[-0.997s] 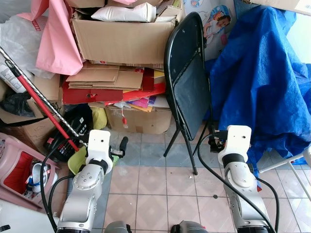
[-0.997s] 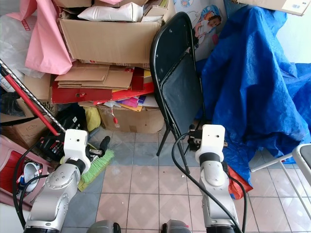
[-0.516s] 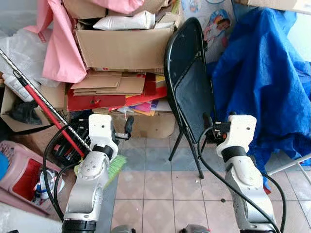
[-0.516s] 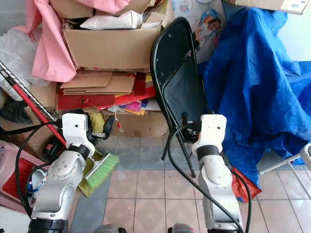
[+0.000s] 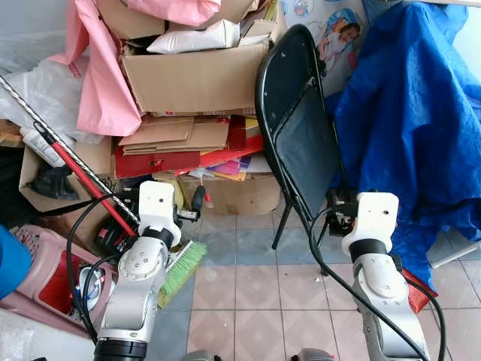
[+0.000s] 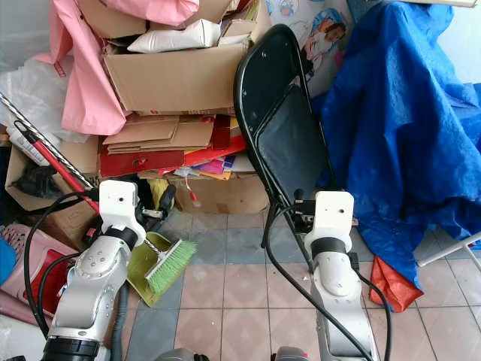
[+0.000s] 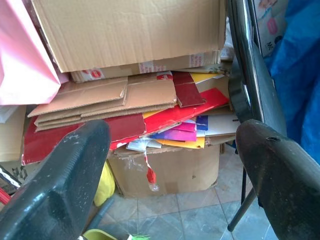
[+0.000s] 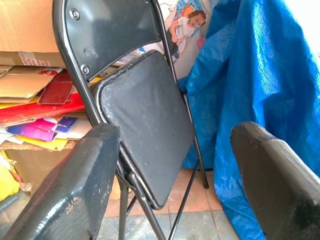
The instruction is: Clothes washing
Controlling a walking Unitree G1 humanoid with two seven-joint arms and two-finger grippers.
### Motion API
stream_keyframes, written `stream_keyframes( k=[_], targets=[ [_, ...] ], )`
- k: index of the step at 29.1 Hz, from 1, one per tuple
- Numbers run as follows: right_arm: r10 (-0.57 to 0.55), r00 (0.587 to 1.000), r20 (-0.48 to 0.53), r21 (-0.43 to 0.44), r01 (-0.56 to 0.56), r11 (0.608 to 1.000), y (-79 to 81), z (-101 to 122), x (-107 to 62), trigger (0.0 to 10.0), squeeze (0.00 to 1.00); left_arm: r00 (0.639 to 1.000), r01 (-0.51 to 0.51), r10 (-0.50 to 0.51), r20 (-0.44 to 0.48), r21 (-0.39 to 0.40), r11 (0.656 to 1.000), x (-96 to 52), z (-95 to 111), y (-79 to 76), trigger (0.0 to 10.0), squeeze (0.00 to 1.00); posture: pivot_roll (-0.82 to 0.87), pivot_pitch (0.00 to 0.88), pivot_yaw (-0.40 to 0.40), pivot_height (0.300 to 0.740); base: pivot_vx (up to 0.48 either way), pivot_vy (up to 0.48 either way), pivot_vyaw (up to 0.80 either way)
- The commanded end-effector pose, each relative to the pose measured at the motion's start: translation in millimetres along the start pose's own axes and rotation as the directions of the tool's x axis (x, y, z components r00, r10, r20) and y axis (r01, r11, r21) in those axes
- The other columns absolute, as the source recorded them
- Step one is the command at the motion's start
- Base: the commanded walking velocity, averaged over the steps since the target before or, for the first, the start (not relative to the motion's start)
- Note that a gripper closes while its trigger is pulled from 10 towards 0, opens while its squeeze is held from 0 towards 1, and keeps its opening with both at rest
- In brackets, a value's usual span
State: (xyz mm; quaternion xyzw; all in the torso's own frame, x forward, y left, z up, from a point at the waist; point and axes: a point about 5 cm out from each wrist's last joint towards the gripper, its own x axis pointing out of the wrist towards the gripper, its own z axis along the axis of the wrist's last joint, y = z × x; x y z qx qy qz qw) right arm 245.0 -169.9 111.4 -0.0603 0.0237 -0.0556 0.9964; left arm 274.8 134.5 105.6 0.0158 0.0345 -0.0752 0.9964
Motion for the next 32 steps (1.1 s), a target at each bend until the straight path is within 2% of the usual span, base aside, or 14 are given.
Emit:
stream_keyframes(
  k=[1, 2, 5, 8, 9, 13, 19, 23, 26, 28, 30, 32],
  targets=[
    [0.036, 0.998, 0.042, 0.006, -0.036, 0.999, 7.3, 12, 2.6, 10.0, 0.0, 0.999, -0.038, 0.038, -0.013, 0.016, 0.999, 0.9, -3, 5.6, 10.0, 0.0, -0.13, 0.007, 0.123, 0.74, 0.0, 0.0, 0.8],
    [0.045, 0.998, 0.047, 0.005, -0.046, 0.999, 7.9, 14, 3.3, 10.0, 0.0, 0.998, -0.053, 0.053, -0.019, 0.003, 0.999, 0.5, -4, 7.2, 10.0, 0.0, -0.13, 0.015, 0.112, 0.74, 0.0, 0.0, 0.8],
    [0.109, 0.992, 0.07, -0.031, -0.107, 0.994, 12.4, 20, 3.6, 10.0, 0.0, 0.996, -0.088, 0.088, -0.002, 0.046, 0.995, -7.5, -5, 13.5, 10.0, 0.0, -0.11, 0.025, 0.088, 0.74, 0.0, 0.0, 0.8],
    [0.157, 0.983, 0.09, -0.064, -0.151, 0.986, 16.6, 25, 0.8, 10.0, 0.0, 0.997, -0.08, 0.08, 0.003, 0.048, 0.996, -14.7, -3, 15.7, 10.0, 0.0, -0.1, 0.03, 0.086, 0.74, 0.0, 0.0, 0.8],
    [0.19, 0.976, 0.106, -0.075, -0.183, 0.98, 19.4, 27, -2.3, 10.0, 0.0, 0.997, -0.08, 0.08, 0.008, 0.063, 0.995, -21.3, -2, 19.1, 10.0, 0.0, -0.09, 0.03, 0.082, 0.74, 0.0, 0.0, 0.8],
    [0.206, 0.974, 0.092, -0.079, -0.199, 0.977, 21.4, 22, -7.0, 10.0, 0.0, 0.995, -0.103, 0.104, -0.007, 0.082, 0.991, -32.7, -7, 28.6, 10.0, 0.0, -0.07, 0.032, 0.076, 0.74, 0.0, 0.0, 0.8],
    [0.22, 0.973, 0.071, -0.036, -0.218, 0.975, 27.0, 19, -1.5, 10.0, 0.0, 0.992, -0.118, 0.118, -0.039, 0.015, 0.993, -29.2, -15, 22.7, 10.0, 0.0, -0.07, 0.0, 0.05, 0.74, 0.0, 0.0, 0.79],
    [0.227, 0.972, 0.065, -0.038, -0.225, 0.974, 27.8, 15, 2.4, 10.0, 0.0, 0.997, -0.073, 0.073, -0.04, -0.008, 0.997, -24.2, -17, 9.7, 10.0, 0.0, -0.08, 0.0, 0.033, 0.74, 0.0, 0.0, 0.79],
    [0.213, 0.977, 0.028, 0.013, -0.213, 0.977, 26.3, 4, 6.8, 10.0, 0.0, 0.999, -0.026, 0.024, -0.043, -0.036, 0.999, -17.6, -18, -1.2, 10.0, 0.0, -0.07, 0.0, 0.021, 0.74, 0.0, 0.0, 0.79],
    [0.221, 0.975, 0.026, 0.002, -0.221, 0.975, 29.7, 2, 9.3, 10.0, 0.0, 0.999, -0.003, 0.002, -0.034, -0.029, 1.0, -13.3, -17, -4.2, 10.0, 0.0, -0.07, 0.0, 0.026, 0.74, 0.0, 0.0, 0.79],
    [0.226, 0.97, 0.085, -0.029, -0.225, 0.974, 32.2, 15, 15.0, 10.0, 0.0, 1.0, 0.0, 0.0, -0.026, -0.01, 1.0, -8.7, -14, -1.5, 10.0, 0.0, -0.08, 0.0, 0.034, 0.74, 0.0, 0.0, 0.79],
    [0.227, 0.968, 0.103, -0.051, -0.223, 0.974, 31.7, 19, 16.2, 10.0, 0.0, 1.0, 0.011, -0.011, -0.028, -0.01, 1.0, -8.5, -14, -1.0, 10.0, 0.0, -0.08, 0.0, 0.032, 0.74, 0.0, 0.0, 0.79]
  ],
)
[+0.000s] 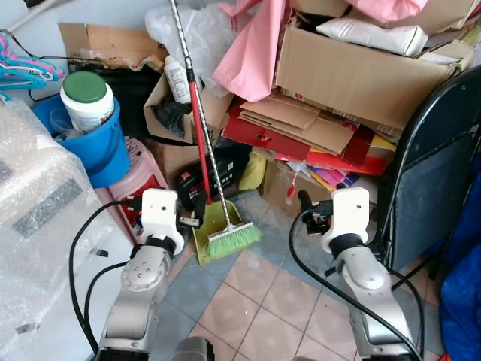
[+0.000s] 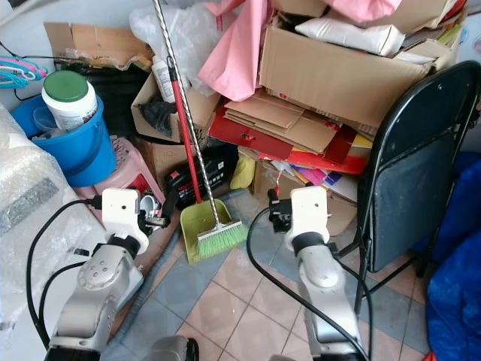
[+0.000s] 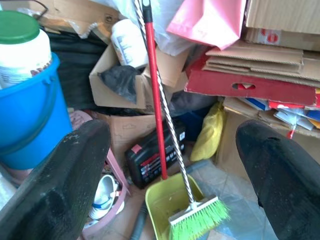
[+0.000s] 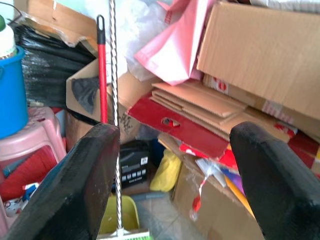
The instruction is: Clothes washing
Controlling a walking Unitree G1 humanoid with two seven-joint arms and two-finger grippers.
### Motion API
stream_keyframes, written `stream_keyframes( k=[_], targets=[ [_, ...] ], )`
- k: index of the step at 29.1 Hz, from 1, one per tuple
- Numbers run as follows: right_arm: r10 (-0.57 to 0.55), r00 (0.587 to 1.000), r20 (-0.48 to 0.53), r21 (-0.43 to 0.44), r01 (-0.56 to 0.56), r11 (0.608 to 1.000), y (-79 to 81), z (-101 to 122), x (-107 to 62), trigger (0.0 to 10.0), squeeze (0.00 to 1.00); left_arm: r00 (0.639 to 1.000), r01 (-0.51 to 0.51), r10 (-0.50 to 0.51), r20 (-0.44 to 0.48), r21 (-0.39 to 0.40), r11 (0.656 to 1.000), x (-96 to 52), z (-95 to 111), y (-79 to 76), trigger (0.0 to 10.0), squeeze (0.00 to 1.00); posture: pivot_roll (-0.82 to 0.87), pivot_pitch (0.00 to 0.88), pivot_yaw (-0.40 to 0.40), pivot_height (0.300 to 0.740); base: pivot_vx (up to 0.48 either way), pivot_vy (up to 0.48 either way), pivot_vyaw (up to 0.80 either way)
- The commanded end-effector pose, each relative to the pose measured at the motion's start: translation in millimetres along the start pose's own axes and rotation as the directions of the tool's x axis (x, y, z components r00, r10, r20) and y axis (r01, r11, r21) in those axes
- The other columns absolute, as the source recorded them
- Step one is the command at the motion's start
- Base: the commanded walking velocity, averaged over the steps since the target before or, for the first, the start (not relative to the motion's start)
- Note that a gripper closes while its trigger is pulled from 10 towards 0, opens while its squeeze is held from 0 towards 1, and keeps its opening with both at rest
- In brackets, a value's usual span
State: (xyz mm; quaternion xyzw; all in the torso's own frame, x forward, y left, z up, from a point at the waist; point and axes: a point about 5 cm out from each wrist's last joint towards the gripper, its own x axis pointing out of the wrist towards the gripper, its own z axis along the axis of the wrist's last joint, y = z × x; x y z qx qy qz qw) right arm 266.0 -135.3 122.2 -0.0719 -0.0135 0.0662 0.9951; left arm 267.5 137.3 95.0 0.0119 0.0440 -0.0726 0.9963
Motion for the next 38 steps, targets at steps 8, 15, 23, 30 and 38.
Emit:
stream_keyframes(
  k=[8, 15, 23, 30, 38],
  targets=[
    [0.066, 0.998, -0.009, -0.066, -0.066, 0.996, -1.6, -3, 7.2, 10.0, 0.0, 0.999, -0.006, 0.005, 0.032, 0.021, 1.0, 2.0, 1, -6.3, 10.0, 0.0, -0.03, 0.0, -0.077, 0.74, 0.0, 0.0, 0.79],
    [0.044, 0.999, -0.024, -0.056, -0.045, 0.997, -7.1, -6, 11.4, 10.0, 0.0, 0.999, -0.014, 0.012, 0.038, 0.04, 0.999, 0.2, 1, -8.8, 10.0, 0.0, -0.03, 0.0, -0.083, 0.74, 0.0, 0.0, 0.79],
    [0.02, 1.0, -0.014, -0.059, -0.021, 0.998, -12.8, -4, -2.3, 10.0, 0.0, 1.0, 0.012, -0.012, 0.024, 0.02, 1.0, -5.0, -2, -9.1, 10.0, 0.0, -0.09, 0.0, -0.04, 0.74, 0.0, 0.0, 0.79],
    [-0.074, 0.997, -0.005, -0.061, 0.073, 0.995, -30.2, -5, -15.8, 10.0, 0.0, 1.0, 0.004, -0.006, 0.017, 0.067, 0.998, -11.9, -2, -3.6, 10.0, 0.0, -0.11, 0.005, 0.029, 0.74, 0.0, 0.0, 0.75],
    [-0.112, 0.994, -0.018, -0.067, 0.11, 0.992, -34.1, -8, -29.6, 10.0, 0.0, 0.999, 0.035, -0.032, -0.024, 0.097, 0.995, -25.6, -7, -3.0, 10.0, 0.0, -0.11, 0.007, 0.058, 0.74, 0.0, 0.0, 0.07]
  ],
)
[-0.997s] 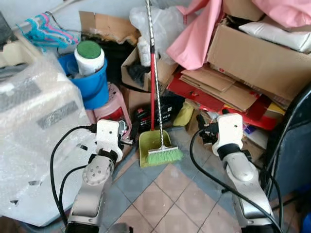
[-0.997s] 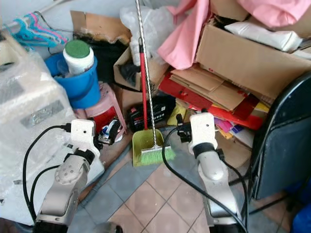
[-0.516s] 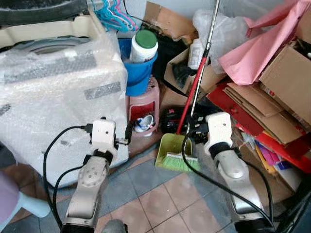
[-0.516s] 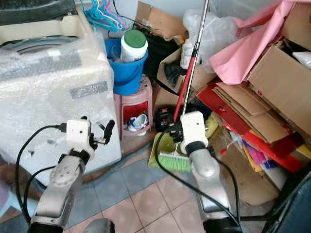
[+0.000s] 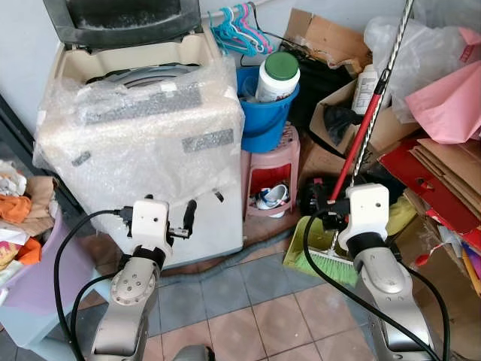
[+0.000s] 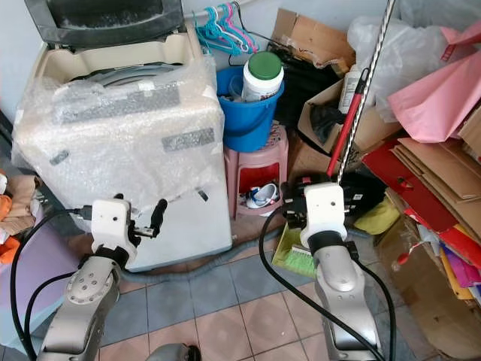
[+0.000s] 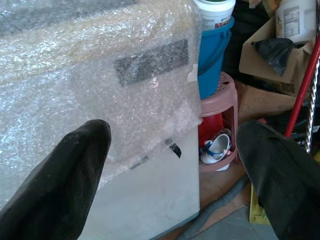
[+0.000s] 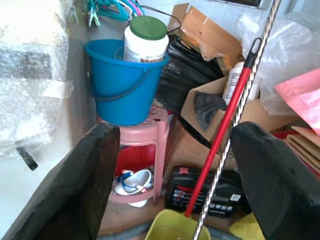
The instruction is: Clothes washing
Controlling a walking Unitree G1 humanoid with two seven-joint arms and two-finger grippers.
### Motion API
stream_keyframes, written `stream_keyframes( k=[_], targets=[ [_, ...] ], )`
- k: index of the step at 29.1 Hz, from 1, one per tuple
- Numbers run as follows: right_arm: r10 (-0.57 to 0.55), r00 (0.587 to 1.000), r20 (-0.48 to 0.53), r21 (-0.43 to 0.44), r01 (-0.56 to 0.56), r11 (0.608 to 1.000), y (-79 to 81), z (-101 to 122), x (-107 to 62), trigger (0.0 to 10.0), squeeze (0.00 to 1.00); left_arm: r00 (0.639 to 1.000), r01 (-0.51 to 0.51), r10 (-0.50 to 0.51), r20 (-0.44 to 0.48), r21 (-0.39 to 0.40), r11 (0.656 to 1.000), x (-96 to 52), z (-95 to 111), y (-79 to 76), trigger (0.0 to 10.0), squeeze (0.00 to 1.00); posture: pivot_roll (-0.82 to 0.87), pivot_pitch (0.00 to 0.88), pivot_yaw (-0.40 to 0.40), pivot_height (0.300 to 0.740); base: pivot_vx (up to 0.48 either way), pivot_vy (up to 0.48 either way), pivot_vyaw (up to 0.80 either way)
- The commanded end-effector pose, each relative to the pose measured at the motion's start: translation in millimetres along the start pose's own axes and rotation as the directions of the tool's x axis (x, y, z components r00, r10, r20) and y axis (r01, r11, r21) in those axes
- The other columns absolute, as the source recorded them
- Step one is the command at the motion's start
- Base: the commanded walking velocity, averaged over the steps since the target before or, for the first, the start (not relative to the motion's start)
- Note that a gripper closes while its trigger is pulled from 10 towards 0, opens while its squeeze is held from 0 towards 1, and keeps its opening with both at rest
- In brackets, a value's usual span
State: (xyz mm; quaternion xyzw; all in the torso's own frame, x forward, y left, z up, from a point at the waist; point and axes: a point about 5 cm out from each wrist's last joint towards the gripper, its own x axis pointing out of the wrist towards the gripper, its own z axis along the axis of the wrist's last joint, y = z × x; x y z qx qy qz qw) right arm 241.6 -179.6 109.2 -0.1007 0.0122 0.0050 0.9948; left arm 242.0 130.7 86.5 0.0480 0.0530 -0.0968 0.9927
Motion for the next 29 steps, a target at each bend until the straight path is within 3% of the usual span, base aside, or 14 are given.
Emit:
stream_keyframes(
  k=[1, 3, 8, 13, 15, 18, 29],
  targets=[
    [0.007, 0.999, 0.042, -0.008, -0.007, 1.0, 4.0, 9, -3.4, 10.0, 0.0, 1.0, -0.011, 0.011, -0.002, 0.025, 1.0, -4.3, 2, 7.8, 10.0, 0.0, -0.11, 0.008, 0.059, 0.74, 0.0, 0.0, 0.0],
    [0.014, 0.999, 0.04, -0.001, -0.014, 1.0, 5.2, 8, -12.2, 10.0, 0.0, 1.0, -0.002, 0.002, -0.016, 0.042, 0.999, -9.7, -2, 9.9, 10.0, 0.0, -0.11, 0.01, 0.058, 0.74, 0.0, 0.0, 0.8],
    [0.014, 0.999, 0.036, 0.008, -0.014, 1.0, 4.4, 9, -15.6, 10.0, 0.0, 0.999, -0.039, 0.039, -0.023, 0.014, 0.999, -12.7, -3, 18.7, 10.0, 0.0, -0.1, 0.012, 0.054, 0.74, 0.0, 0.0, 0.8],
    [0.032, 0.998, 0.045, -0.001, -0.032, 1.0, 7.5, 11, -7.1, 10.0, 0.0, 0.999, -0.031, 0.031, -0.017, 0.023, 0.999, -10.5, 0, 16.9, 10.0, 0.0, -0.09, 0.016, 0.057, 0.74, 0.0, 0.0, 0.8],
    [0.055, 0.996, 0.069, 0.001, -0.055, 0.998, 12.0, 17, -0.2, 10.0, 0.0, 1.0, 0.006, -0.006, 0.0, -0.036, 0.999, -8.0, 6, 12.6, 10.0, 0.0, -0.09, 0.029, 0.057, 0.74, 0.0, 0.0, 0.8],
    [0.081, 0.992, 0.092, -0.007, -0.081, 0.997, 16.2, 23, 4.5, 10.0, 0.0, 1.0, -0.025, 0.025, -0.003, -0.013, 1.0, -6.9, 6, 15.1, 10.0, 0.0, -0.08, 0.034, 0.054, 0.74, 0.0, 0.0, 0.8],
    [0.124, 0.987, 0.099, 0.009, -0.125, 0.992, 25.3, 24, 4.3, 10.0, 0.0, 0.998, -0.056, 0.056, 0.024, 0.01, 0.998, -5.1, 13, 16.2, 10.0, 0.0, -0.08, 0.045, 0.055, 0.74, 0.0, 0.0, 0.8]
  ],
)
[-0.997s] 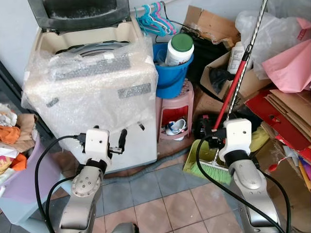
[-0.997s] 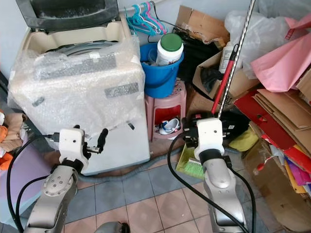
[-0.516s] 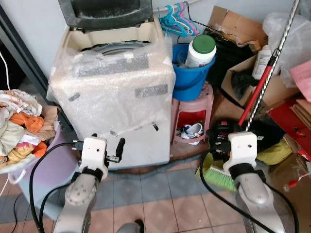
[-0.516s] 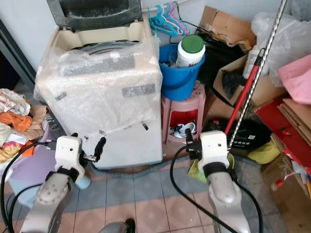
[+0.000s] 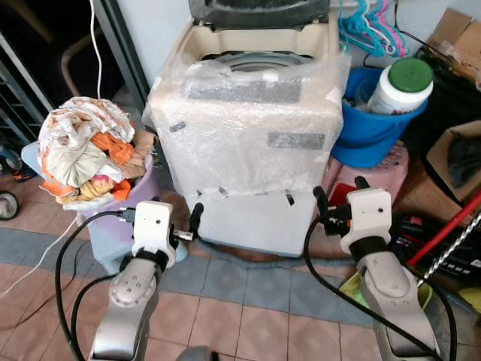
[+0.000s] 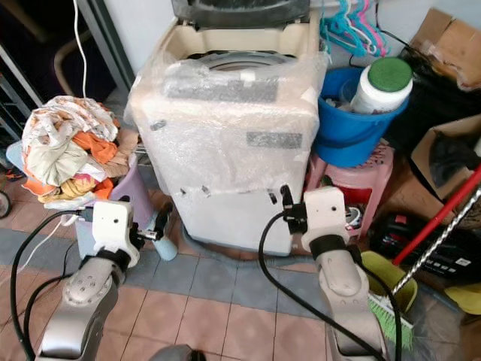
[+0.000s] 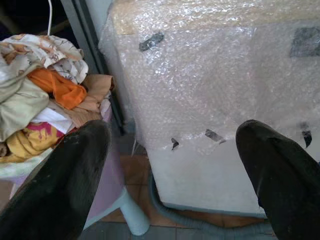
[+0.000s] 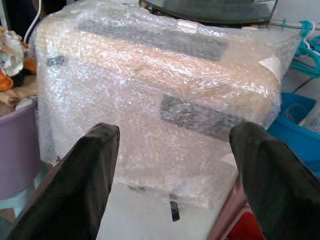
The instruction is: Clothes washing
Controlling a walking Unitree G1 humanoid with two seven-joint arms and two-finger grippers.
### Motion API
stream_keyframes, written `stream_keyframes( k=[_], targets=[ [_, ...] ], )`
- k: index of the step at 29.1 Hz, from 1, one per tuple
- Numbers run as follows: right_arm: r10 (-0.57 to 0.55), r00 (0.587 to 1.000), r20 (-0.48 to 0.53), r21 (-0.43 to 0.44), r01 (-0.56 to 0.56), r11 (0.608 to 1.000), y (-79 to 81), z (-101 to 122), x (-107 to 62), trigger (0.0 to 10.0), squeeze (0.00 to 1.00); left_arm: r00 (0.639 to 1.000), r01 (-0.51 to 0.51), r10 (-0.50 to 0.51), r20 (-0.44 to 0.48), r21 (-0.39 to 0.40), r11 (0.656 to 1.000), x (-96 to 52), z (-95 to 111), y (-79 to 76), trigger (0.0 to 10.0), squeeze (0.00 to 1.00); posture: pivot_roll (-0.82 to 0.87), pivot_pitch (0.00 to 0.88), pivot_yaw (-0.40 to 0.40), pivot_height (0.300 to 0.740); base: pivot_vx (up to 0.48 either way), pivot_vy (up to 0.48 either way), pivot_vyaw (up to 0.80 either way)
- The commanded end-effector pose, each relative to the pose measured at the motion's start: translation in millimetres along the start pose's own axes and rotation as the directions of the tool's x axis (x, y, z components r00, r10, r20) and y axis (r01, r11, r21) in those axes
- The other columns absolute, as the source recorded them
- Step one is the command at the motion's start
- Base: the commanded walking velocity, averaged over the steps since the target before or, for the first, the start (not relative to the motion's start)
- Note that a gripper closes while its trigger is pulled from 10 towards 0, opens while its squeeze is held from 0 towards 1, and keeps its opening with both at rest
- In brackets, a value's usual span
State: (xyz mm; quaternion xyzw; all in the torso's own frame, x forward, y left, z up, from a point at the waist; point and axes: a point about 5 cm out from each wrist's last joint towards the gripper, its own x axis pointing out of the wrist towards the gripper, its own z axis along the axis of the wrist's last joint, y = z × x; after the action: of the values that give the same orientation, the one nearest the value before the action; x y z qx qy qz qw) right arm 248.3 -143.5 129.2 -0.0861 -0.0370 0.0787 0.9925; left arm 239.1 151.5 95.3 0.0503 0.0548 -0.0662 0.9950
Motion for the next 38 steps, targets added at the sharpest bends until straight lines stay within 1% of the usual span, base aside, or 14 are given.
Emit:
stream_keyframes(
  k=[1, 7, 9, 12, 13, 15, 26, 29, 31, 33, 35, 36, 38],
  targets=[
    [-0.01, 1.0, -0.015, -0.011, 0.01, 1.0, -5.7, -3, -2.9, 10.0, 0.0, 0.999, 0.005, -0.005, 0.033, 0.011, 1.0, 2.9, 7, -4.9, 10.0, 0.0, -0.08, 0.046, 0.054, 0.74, 0.0, 0.0, 0.8],
    [-0.017, 1.0, -0.015, 0.007, 0.017, 1.0, -6.8, -3, -2.4, 10.0, 0.0, 1.0, 0.01, -0.009, 0.006, -0.041, 0.999, 5.3, 5, -4.6, 10.0, 0.0, -0.08, 0.047, 0.056, 0.74, 0.0, 0.0, 0.8],
    [-0.018, 1.0, -0.015, 0.011, 0.019, 1.0, -6.8, -3, -2.1, 10.0, 0.0, 1.0, 0.015, -0.015, 0.006, -0.038, 0.999, 5.5, 5, -5.1, 10.0, 0.0, -0.08, 0.047, 0.056, 0.74, 0.0, 0.311, 0.73],
    [-0.021, 1.0, -0.016, 0.02, 0.022, 1.0, -7.5, -3, -1.5, 10.0, 0.0, 1.0, 0.004, -0.004, -0.004, -0.065, 0.998, 7.1, 5, -4.3, 10.0, 0.0, -0.08, 0.045, 0.055, 0.74, 0.0, 0.48, 0.0],
    [-0.022, 1.0, -0.016, 0.021, 0.023, 1.0, -8.1, -3, -0.9, 10.0, 0.0, 1.0, 0.016, -0.018, -0.019, -0.089, 0.996, 7.8, 4, -4.7, 10.0, 0.0, -0.08, 0.044, 0.056, 0.74, 0.0, 0.48, 0.0],
    [-0.024, 1.0, -0.016, 0.021, 0.024, 0.999, -8.6, -3, -0.2, 10.0, 0.0, 0.999, 0.025, -0.028, -0.023, -0.1, 0.995, 8.3, 5, -5.2, 10.0, 0.0, -0.08, 0.043, 0.056, 0.74, 0.0, 0.48, 0.0],
    [-0.025, 1.0, -0.019, 0.02, 0.025, 0.999, -10.0, -4, 0.3, 10.0, 0.0, 0.999, 0.027, -0.029, -0.027, -0.092, 0.995, 12.0, 4, -5.7, 10.0, 0.0, -0.08, 0.032, 0.049, 0.74, 0.0, 0.48, 0.0],
    [-0.018, 1.0, -0.019, 0.018, 0.019, 1.0, -9.8, -4, 0.9, 10.0, 0.0, 0.999, 0.013, -0.016, -0.032, -0.092, 0.996, 13.4, 4, -5.7, 10.0, 0.0, -0.08, 0.026, 0.044, 0.74, 0.0, 0.48, 0.0],
    [-0.011, 1.0, -0.015, 0.009, 0.012, 1.0, -9.8, -3, 4.4, 10.0, 0.0, 1.0, 0.013, -0.015, -0.025, -0.088, 0.996, 14.7, 6, -6.2, 10.0, 0.0, -0.07, 0.024, 0.039, 0.74, 0.0, 0.48, 0.0],
    [-0.017, 1.0, 0.013, 0.02, 0.017, 1.0, -10.5, 0, 5.1, 10.0, 0.0, 1.0, 0.024, -0.024, -0.006, -0.073, 0.997, 14.1, 7, -6.1, 10.0, 0.0, -0.07, 0.024, 0.039, 0.74, 0.0, 0.48, 0.0],
    [-0.009, 1.0, 0.015, 0.035, 0.009, 0.999, -10.2, 0, 5.7, 10.0, 0.0, 1.0, 0.022, -0.022, 0.002, -0.069, 0.997, 14.1, 8, -5.3, 10.0, 0.0, -0.08, 0.02, 0.039, 0.74, 0.0, 0.42, 0.0],
    [-0.015, 1.0, 0.011, 0.014, 0.015, 1.0, -11.1, 0, 6.3, 10.0, 0.0, 1.0, 0.025, -0.024, 0.011, -0.062, 0.998, 15.1, 9, -5.6, 10.0, 0.0, -0.08, 0.017, 0.039, 0.74, 0.0, 0.0, 0.0],
    [-0.021, 1.0, 0.009, 0.012, 0.021, 1.0, -11.8, 0, 7.0, 10.0, 0.0, 0.999, 0.038, -0.036, 0.025, -0.066, 0.997, 17.0, 11, -6.4, 10.0, 0.0, -0.08, 0.017, 0.041, 0.74, 0.0, 0.0, 0.0]
  ],
)
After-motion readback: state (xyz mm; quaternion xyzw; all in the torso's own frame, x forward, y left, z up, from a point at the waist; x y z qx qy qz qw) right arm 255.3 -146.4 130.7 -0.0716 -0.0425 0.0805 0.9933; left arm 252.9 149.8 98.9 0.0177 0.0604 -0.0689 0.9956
